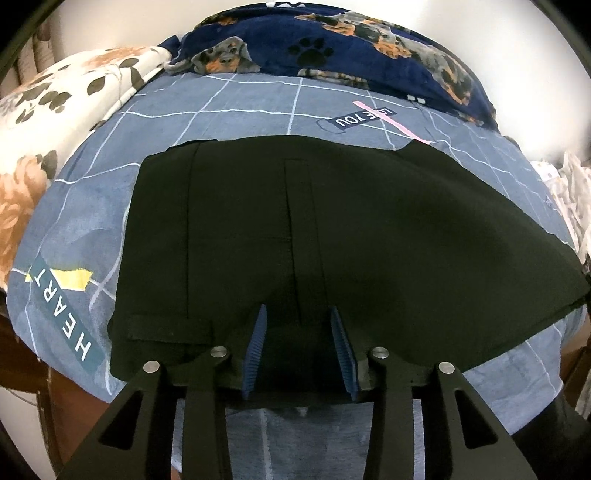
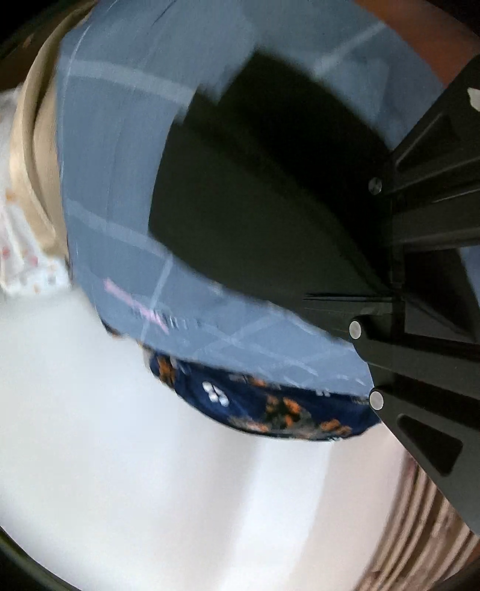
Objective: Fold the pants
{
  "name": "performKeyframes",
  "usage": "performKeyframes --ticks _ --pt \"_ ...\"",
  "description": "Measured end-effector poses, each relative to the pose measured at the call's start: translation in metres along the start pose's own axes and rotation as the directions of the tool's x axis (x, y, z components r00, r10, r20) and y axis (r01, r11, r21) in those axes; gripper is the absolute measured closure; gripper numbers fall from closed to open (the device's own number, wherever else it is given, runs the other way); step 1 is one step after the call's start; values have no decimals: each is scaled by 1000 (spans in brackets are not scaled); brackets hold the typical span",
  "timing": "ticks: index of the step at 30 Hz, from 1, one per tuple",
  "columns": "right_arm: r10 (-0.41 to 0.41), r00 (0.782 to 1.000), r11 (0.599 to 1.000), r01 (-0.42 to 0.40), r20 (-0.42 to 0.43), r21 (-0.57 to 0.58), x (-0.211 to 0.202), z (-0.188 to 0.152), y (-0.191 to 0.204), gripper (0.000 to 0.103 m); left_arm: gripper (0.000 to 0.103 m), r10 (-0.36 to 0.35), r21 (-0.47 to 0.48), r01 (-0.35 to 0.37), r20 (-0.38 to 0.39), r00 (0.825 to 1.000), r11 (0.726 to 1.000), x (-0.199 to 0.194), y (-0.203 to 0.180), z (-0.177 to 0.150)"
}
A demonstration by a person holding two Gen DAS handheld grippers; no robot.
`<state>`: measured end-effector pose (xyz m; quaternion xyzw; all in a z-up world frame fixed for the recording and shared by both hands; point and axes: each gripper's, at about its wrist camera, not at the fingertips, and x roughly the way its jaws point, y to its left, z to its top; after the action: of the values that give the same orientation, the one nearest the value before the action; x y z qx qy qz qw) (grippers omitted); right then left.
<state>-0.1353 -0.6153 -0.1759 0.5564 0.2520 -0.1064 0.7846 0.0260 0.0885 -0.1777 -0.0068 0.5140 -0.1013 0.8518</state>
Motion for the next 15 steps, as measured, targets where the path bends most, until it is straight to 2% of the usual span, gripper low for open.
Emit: performKeyframes --ticks 1,3,9,15 --pt "28 999 999 -27 -18 46 2 2 -15 99 63 1 2 -1 0 1000 1000 0 0 0" --pt "24 1000 997 -23 -6 79 -1 2 -27 99 62 3 5 -3 2 1000 1000 0 0 0" --pt "14 999 995 -18 38 103 -24 7 -44 99 61 13 7 -13 9 1000 1000 1 -1 0" --pt "-63 997 998 62 43 29 -26 8 -36 102 57 15 13 -15 9 1000 1000 1 -1 0"
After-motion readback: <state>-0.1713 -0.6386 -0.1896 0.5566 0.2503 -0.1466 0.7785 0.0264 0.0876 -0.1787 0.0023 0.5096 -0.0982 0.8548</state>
